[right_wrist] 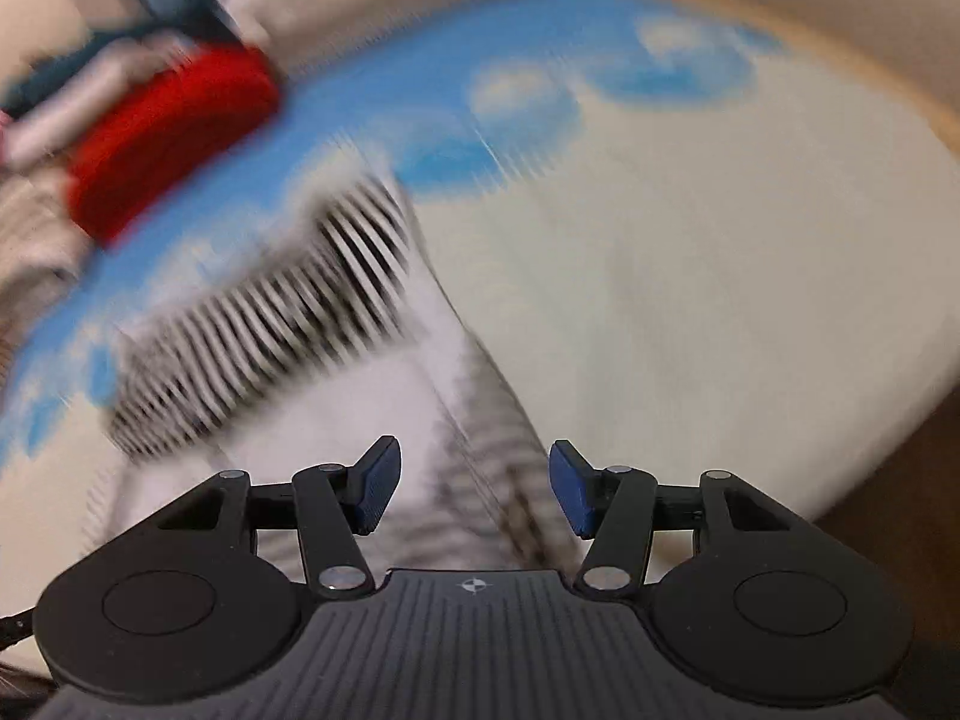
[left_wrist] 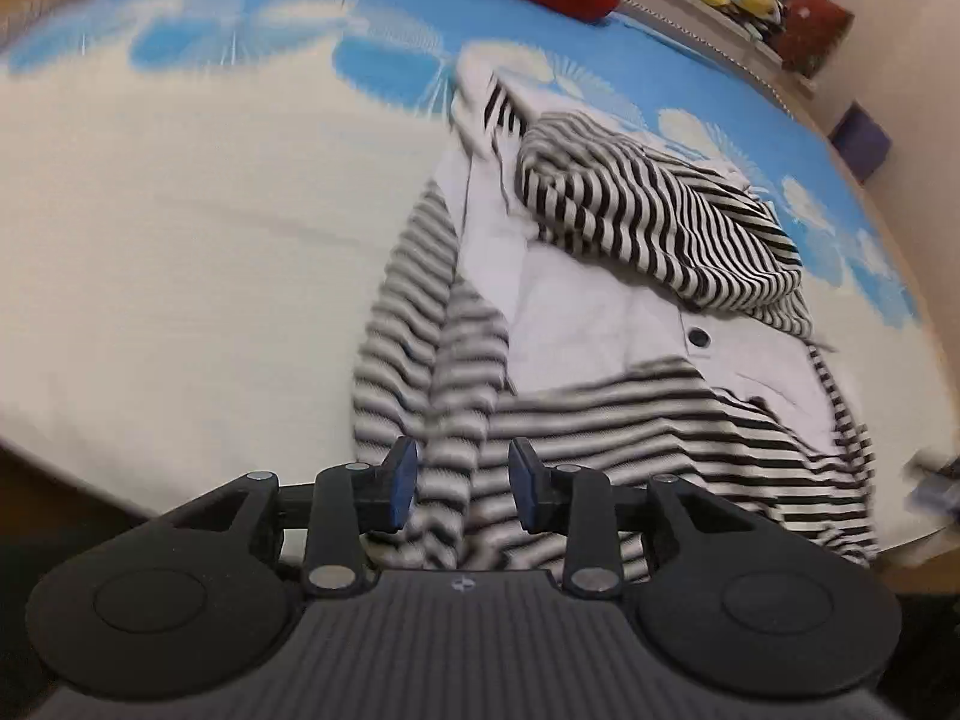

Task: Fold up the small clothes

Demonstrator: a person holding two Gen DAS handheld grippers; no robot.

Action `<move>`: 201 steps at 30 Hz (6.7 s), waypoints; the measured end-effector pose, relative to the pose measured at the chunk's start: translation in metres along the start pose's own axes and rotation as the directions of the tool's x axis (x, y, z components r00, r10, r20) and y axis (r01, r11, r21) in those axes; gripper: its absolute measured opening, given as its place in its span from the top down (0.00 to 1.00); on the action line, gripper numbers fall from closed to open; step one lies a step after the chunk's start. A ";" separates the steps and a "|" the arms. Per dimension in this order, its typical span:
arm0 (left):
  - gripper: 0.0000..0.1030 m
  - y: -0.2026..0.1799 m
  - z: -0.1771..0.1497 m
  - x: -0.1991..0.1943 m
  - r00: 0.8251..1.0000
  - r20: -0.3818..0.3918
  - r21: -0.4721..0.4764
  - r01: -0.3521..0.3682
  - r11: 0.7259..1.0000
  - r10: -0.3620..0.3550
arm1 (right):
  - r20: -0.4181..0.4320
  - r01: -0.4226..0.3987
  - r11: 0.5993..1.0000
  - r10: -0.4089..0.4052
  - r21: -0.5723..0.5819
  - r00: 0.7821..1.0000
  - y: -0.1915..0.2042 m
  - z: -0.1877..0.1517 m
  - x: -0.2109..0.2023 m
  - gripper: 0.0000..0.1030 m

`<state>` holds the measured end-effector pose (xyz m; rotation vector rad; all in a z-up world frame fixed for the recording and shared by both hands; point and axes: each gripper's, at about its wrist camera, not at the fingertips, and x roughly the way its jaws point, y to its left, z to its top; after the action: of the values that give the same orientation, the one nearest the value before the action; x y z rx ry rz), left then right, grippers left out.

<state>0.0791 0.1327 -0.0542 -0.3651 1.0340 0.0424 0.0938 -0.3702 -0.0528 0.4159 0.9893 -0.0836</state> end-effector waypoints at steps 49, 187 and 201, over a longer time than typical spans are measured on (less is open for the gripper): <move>0.87 0.009 -0.015 0.045 0.979 -0.204 -0.050 -0.031 0.998 0.021 | -0.230 -0.012 0.999 0.019 0.033 0.973 -0.007 -0.042 0.054 0.76; 0.54 -0.014 0.215 0.173 0.996 0.026 0.143 -0.093 0.985 0.090 | 0.095 0.115 0.863 -0.079 -0.492 0.992 0.148 0.135 0.211 0.64; 0.40 0.051 0.135 0.019 1.000 -0.014 -0.066 0.017 0.998 -0.018 | 0.017 -0.116 0.988 0.119 -0.105 0.993 0.042 0.120 0.051 0.49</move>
<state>0.1901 0.2209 -0.0226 -0.4345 1.0452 0.0580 0.2277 -0.3710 -0.0245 0.3758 0.9401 0.0694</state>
